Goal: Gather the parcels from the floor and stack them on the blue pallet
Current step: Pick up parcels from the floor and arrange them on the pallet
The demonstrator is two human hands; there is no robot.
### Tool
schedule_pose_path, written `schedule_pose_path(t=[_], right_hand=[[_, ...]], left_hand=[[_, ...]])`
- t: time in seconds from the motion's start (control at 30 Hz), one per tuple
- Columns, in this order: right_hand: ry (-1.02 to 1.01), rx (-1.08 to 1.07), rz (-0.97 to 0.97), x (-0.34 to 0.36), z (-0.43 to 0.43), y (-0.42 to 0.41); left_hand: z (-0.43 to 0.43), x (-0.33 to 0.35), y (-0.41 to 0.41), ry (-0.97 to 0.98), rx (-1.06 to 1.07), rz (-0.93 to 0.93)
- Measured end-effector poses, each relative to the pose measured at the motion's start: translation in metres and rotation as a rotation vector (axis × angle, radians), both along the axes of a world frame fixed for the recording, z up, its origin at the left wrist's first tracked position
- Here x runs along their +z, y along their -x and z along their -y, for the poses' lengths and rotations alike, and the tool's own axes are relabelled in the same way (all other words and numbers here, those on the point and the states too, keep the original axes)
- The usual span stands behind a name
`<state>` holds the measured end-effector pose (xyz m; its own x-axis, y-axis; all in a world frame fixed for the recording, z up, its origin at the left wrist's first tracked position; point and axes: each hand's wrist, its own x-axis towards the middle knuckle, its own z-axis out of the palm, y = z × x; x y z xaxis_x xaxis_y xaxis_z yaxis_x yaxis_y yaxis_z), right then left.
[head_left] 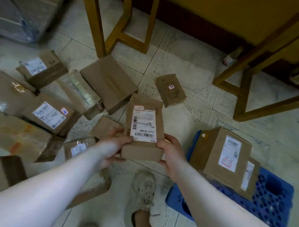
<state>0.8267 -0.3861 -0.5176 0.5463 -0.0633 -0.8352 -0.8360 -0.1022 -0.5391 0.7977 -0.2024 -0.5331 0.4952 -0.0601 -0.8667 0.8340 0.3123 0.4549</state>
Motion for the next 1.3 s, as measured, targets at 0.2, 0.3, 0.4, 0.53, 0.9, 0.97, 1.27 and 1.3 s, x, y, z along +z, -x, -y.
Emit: schedule_pose_path(t=[0.2, 0.3, 0.4, 0.53, 0.9, 0.97, 1.27, 1.3], right_hand=[[-0.057, -0.015, 0.147, 0.104, -0.006, 0.059], [-0.111, -0.111, 0.247, 0.14, 0.009, 0.076], [-0.131, -0.128, 0.294, 0.165, 0.038, 0.087], [-0.071, -0.136, 0.301, 0.171, 0.103, 0.123], [0.121, -0.282, 0.246, 0.165, 0.362, 0.197], [0.149, -0.314, 0.231, 0.161, 0.392, 0.199], [0.156, -0.353, 0.128, 0.132, 0.438, 0.176], [0.153, -0.352, 0.118, 0.129, 0.439, 0.17]], left_hand=[[-0.007, 0.106, 0.034, -0.003, -0.078, 0.269], [0.008, 0.148, 0.042, -0.014, -0.094, 0.373], [0.035, 0.174, 0.047, -0.014, -0.158, 0.41], [0.104, 0.183, 0.067, -0.045, -0.311, 0.416], [0.363, 0.166, 0.102, -0.335, -0.889, 0.42], [0.388, 0.164, 0.101, -0.381, -0.966, 0.421], [0.395, 0.138, 0.066, -0.907, -1.331, 0.399], [0.395, 0.135, 0.06, -0.954, -1.358, 0.413]])
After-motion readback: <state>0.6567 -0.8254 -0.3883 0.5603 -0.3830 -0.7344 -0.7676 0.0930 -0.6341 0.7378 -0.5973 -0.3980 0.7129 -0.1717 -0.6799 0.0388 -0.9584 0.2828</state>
